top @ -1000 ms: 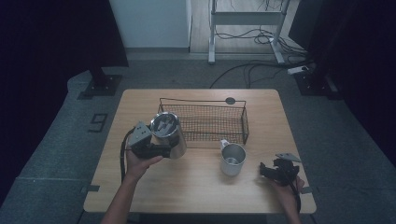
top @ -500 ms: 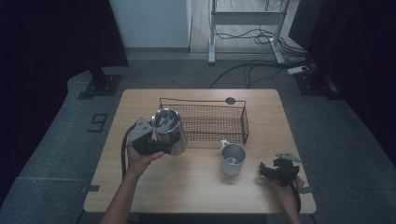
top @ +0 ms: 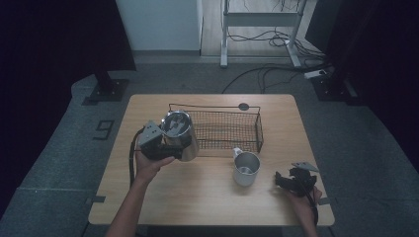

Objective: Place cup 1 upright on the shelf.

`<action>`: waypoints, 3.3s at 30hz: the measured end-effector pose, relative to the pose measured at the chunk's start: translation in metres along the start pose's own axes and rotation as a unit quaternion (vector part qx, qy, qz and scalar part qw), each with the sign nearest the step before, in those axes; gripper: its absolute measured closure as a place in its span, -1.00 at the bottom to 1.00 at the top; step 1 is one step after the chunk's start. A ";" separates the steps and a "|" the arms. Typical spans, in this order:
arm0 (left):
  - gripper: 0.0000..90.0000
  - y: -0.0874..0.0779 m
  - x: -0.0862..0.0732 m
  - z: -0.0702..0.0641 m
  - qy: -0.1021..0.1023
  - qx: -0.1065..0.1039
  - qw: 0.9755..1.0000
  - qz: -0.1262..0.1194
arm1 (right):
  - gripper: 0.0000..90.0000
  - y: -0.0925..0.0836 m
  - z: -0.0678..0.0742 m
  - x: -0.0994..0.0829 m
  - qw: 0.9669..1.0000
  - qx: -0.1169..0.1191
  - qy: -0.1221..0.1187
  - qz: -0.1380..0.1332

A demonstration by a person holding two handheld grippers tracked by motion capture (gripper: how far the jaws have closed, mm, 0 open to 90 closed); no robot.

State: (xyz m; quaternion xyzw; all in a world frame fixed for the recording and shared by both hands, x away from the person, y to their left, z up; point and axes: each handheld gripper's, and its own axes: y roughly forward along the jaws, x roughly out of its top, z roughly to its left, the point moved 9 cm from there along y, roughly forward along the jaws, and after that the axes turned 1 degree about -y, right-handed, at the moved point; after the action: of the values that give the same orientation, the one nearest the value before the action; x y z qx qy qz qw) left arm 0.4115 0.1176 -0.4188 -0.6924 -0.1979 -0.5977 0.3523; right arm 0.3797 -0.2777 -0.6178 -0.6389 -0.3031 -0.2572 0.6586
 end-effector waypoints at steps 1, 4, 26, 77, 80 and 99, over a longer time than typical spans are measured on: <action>-0.90 0.000 0.000 0.000 -0.001 0.000 1.000 0.000 | -0.85 0.000 0.000 0.000 1.000 0.000 0.000 0.000; -0.90 0.002 0.002 0.002 0.000 0.002 1.000 0.002 | -0.85 0.000 0.000 0.000 1.000 0.000 0.001 -0.001; -0.90 0.013 0.017 0.010 0.004 0.006 1.000 -0.004 | -0.83 0.000 -0.001 0.000 1.000 -0.002 0.003 -0.002; -0.90 0.070 0.027 0.049 0.001 0.025 1.000 0.016 | -0.80 -0.001 -0.002 0.000 1.000 -0.006 0.004 -0.003; -0.91 0.073 0.027 0.050 0.002 0.026 1.000 0.015 | -0.80 -0.001 -0.003 -0.001 1.000 -0.006 0.005 -0.003; -0.91 0.095 0.012 0.072 -0.016 0.047 0.998 0.036 | -0.78 -0.002 -0.004 -0.001 1.000 -0.007 0.006 -0.004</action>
State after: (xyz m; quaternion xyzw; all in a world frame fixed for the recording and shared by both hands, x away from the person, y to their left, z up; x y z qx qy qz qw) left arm 0.5297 0.1038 -0.4334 -0.6916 -0.2060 -0.5633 0.4024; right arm 0.3773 -0.2815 -0.6171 -0.6408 -0.3001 -0.2661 0.6546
